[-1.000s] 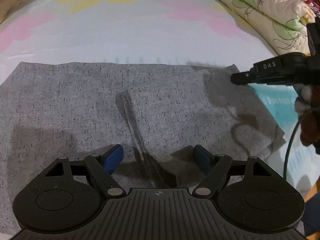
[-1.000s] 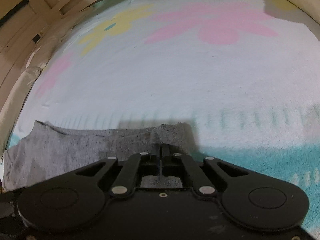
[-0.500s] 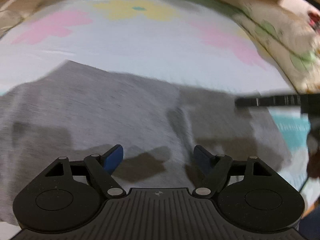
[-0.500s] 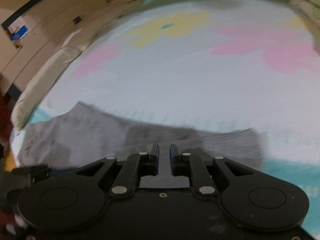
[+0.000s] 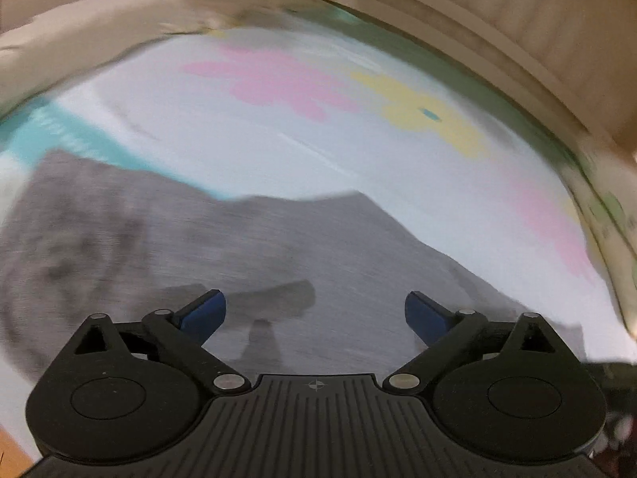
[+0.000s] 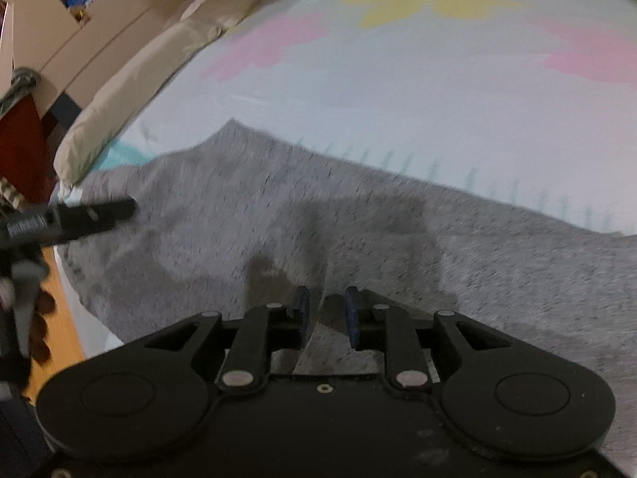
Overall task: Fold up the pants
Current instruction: 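Move the left tool to the pants end and close on it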
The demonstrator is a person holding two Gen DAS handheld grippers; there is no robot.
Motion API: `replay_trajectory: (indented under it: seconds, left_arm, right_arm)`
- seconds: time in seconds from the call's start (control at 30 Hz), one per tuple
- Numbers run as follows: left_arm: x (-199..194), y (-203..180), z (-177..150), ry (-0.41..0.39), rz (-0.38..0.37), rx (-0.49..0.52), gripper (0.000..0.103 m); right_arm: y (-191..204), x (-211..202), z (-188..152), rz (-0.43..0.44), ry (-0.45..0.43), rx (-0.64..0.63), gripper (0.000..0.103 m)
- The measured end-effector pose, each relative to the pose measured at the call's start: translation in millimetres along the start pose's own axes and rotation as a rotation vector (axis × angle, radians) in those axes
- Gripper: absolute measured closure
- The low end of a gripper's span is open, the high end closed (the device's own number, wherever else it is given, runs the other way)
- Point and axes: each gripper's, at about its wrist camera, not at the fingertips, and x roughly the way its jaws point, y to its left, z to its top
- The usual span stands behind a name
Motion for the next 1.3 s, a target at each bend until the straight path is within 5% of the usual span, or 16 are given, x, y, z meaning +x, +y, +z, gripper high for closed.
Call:
replay_trajectory:
  seconds: [0.4,0.8,0.9,1.3]
  left_arm:
    - [-51,54,-21,-0.084,0.142,-0.17,0.001]
    - [-15,86,-53,0.049,0.081,-0.374,0.001]
    - [-7,86,-42,0.009,0.108,-0.357,0.001]
    - [14,114,-12,-0.109,-0.007,-0.435,0.001]
  right_arm:
    - [-1,6,-2,0.006,0.018,-0.022,0.077]
    - [2,8,-3,0.013,0.023,-0.034,0.073]
    - [3,9,-3,0.012,0.023,-0.042,0.072]
    - [3,11,-3,0.018,0.022,-0.052,0.068]
